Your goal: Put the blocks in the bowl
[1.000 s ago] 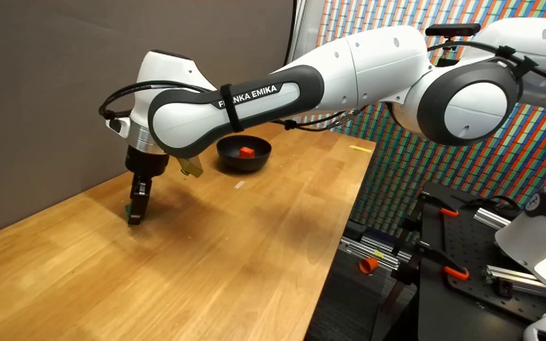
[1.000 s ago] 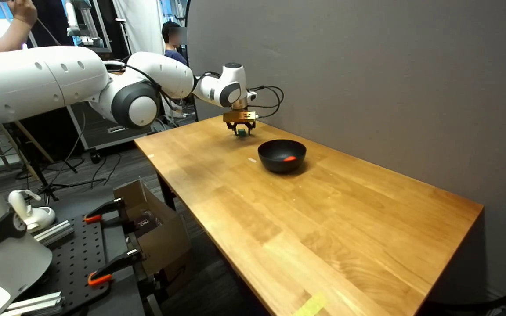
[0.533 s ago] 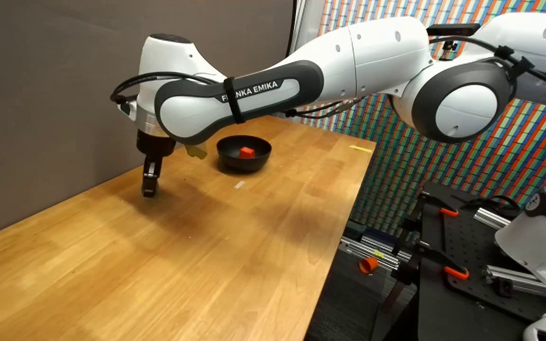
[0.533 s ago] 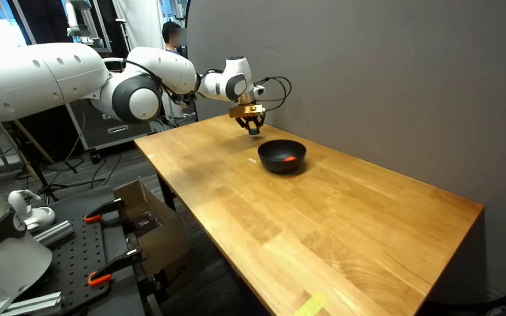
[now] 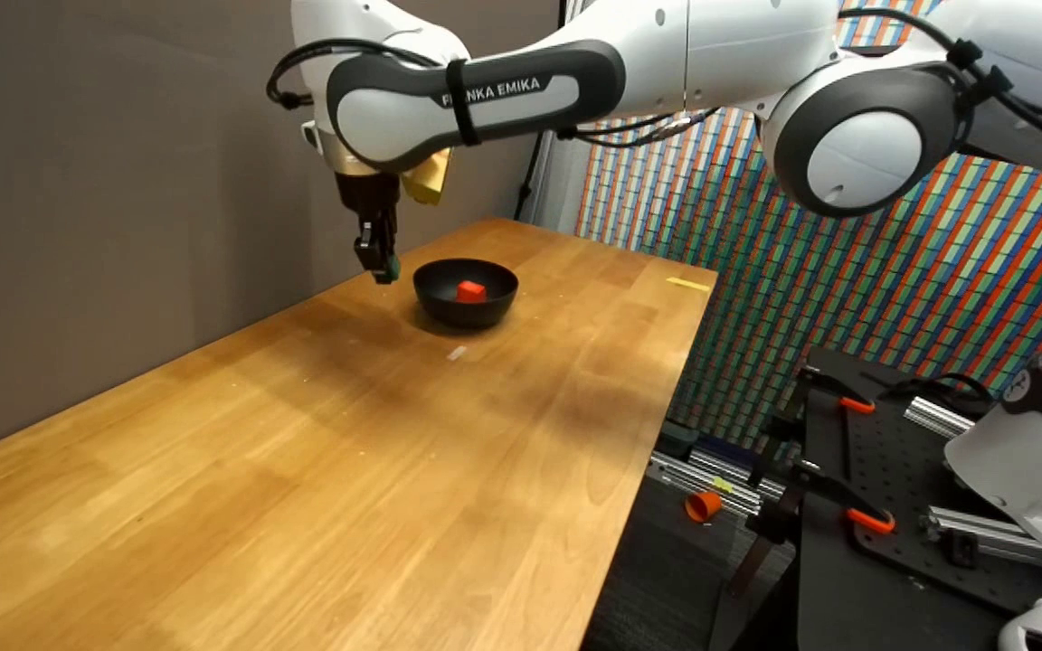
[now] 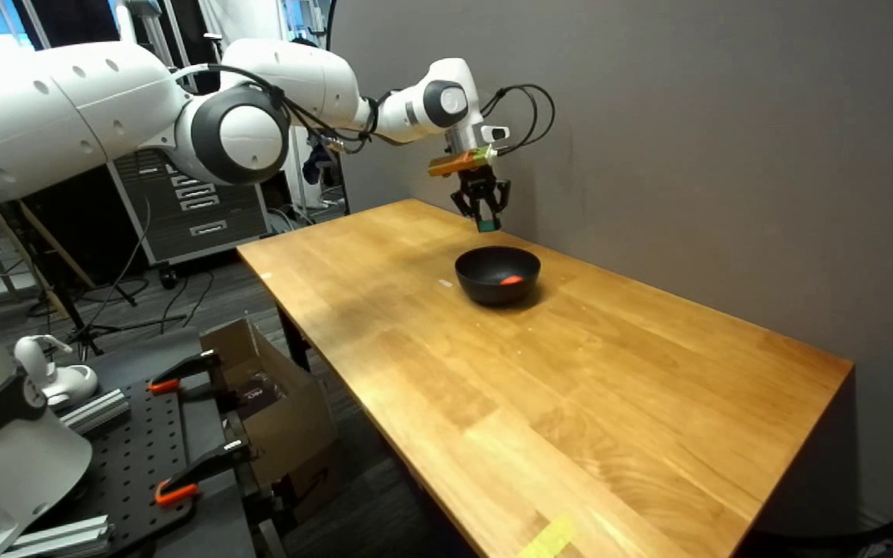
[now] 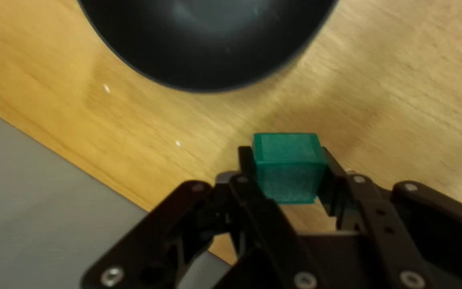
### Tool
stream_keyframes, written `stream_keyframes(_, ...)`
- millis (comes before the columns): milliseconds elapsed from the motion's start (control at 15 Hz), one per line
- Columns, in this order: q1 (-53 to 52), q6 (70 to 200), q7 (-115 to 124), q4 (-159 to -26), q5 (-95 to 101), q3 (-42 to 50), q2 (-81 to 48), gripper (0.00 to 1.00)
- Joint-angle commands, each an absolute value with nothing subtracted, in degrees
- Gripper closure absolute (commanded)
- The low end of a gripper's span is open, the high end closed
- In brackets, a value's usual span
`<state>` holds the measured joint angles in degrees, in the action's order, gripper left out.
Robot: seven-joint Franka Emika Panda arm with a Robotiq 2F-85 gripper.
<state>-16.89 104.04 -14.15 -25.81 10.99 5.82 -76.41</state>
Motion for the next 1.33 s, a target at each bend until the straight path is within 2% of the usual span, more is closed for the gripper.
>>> stream_keyframes(0, -15.91, 95.55, -9.83, -27.50, 12.72, 7.46, -72.45, 0.86)
stream_keyframes(333, -14.39, 87.49, -7.50, -27.43, 11.58, 6.65, -70.73, 0.86)
stream_keyframes(400, -14.35, 86.28, -7.06, -27.39, 11.68, 6.71, -70.63, 0.64)
stream_keyframes(467, -14.23, 85.13, -6.80, -27.30, 11.55, 6.56, -70.52, 0.36)
stream_keyframes(533, -14.06, 84.33, -6.46, -27.11, 11.36, 6.40, -70.38, 0.35)
stream_keyframes(867, -12.94, 80.28, -6.78, -27.02, 9.67, 4.65, -69.09, 0.01)
stream_keyframes(1133, -11.33, 75.26, -8.13, -26.93, 6.34, 1.29, -66.47, 0.00)
stream_keyframes(1267, -12.23, 77.76, -7.10, -26.55, 8.15, 2.53, -68.45, 0.00)
